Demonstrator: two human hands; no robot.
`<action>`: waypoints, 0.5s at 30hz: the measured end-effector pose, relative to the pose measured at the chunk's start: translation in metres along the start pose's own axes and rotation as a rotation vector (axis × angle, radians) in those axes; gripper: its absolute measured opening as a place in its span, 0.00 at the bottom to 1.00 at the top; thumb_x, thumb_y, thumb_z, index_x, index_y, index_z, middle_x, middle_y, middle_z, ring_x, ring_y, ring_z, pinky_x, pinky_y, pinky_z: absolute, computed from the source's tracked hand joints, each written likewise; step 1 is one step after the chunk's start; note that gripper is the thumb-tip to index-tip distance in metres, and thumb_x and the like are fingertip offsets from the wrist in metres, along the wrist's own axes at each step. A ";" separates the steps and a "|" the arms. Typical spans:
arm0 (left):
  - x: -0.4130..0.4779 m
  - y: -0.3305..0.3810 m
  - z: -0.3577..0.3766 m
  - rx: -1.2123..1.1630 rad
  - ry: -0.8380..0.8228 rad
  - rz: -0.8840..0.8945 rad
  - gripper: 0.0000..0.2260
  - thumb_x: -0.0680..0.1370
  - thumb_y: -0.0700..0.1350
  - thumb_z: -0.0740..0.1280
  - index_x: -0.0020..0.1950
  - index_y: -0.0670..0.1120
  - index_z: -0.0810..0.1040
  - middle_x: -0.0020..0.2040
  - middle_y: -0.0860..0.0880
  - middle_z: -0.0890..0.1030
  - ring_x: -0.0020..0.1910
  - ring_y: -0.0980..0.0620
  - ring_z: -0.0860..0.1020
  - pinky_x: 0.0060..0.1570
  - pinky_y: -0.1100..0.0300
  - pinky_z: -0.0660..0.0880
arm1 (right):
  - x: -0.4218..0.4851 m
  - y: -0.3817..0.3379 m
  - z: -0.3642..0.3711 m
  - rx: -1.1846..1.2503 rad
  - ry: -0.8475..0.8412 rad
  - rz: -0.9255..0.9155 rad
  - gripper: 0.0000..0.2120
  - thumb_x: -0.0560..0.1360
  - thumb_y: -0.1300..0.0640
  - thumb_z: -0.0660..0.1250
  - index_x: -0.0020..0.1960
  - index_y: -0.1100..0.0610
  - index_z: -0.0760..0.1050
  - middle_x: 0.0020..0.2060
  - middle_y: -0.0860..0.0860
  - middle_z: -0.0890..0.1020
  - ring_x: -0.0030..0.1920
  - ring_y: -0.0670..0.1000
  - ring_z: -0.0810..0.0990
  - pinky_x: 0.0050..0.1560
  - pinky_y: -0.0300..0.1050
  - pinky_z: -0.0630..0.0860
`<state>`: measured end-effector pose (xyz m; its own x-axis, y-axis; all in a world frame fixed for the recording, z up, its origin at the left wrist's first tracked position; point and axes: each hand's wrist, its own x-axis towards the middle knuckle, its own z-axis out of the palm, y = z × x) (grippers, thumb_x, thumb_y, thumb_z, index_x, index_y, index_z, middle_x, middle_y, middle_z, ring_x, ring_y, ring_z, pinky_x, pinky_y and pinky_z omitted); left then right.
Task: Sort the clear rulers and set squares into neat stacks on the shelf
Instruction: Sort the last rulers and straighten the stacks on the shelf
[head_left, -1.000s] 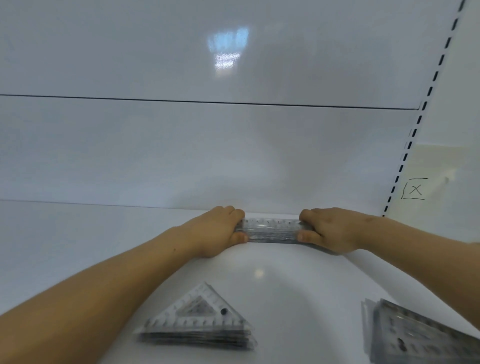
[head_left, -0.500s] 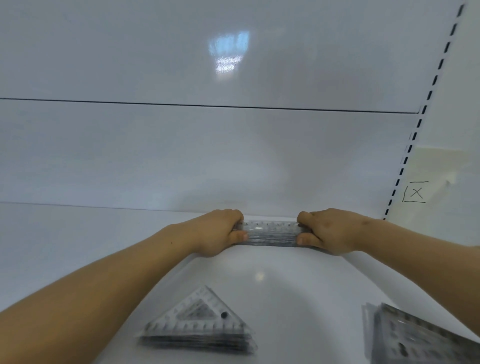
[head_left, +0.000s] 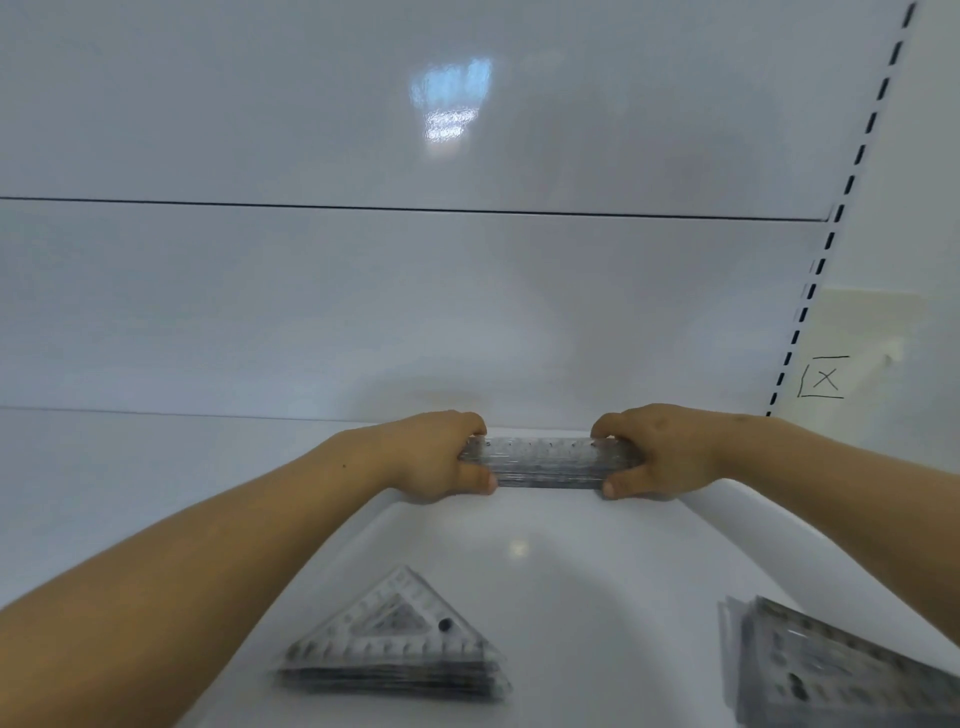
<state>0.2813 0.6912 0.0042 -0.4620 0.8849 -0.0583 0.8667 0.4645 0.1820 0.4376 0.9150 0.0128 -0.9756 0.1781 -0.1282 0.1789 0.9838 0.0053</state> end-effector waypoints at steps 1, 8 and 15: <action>0.001 0.000 0.002 0.020 0.007 0.013 0.14 0.77 0.58 0.64 0.53 0.49 0.68 0.46 0.53 0.70 0.46 0.50 0.72 0.44 0.58 0.66 | 0.000 0.001 0.001 0.013 0.002 -0.001 0.20 0.72 0.38 0.66 0.57 0.48 0.67 0.48 0.48 0.76 0.49 0.51 0.74 0.49 0.44 0.72; -0.001 -0.003 0.006 -0.081 0.068 0.036 0.13 0.79 0.58 0.59 0.48 0.49 0.69 0.41 0.54 0.71 0.38 0.56 0.70 0.36 0.61 0.65 | 0.000 0.000 0.008 0.120 0.059 -0.006 0.15 0.73 0.39 0.65 0.50 0.47 0.66 0.43 0.43 0.73 0.45 0.49 0.73 0.44 0.41 0.67; -0.001 -0.003 0.007 -0.074 0.079 0.027 0.15 0.78 0.59 0.61 0.56 0.49 0.70 0.48 0.55 0.74 0.46 0.51 0.73 0.41 0.64 0.66 | 0.001 -0.002 0.011 0.082 0.025 -0.010 0.16 0.75 0.39 0.62 0.52 0.50 0.66 0.47 0.48 0.73 0.48 0.51 0.73 0.49 0.43 0.70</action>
<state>0.2804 0.6888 -0.0034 -0.4550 0.8901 0.0247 0.8639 0.4345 0.2549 0.4374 0.9129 0.0013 -0.9801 0.1697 -0.1031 0.1779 0.9810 -0.0768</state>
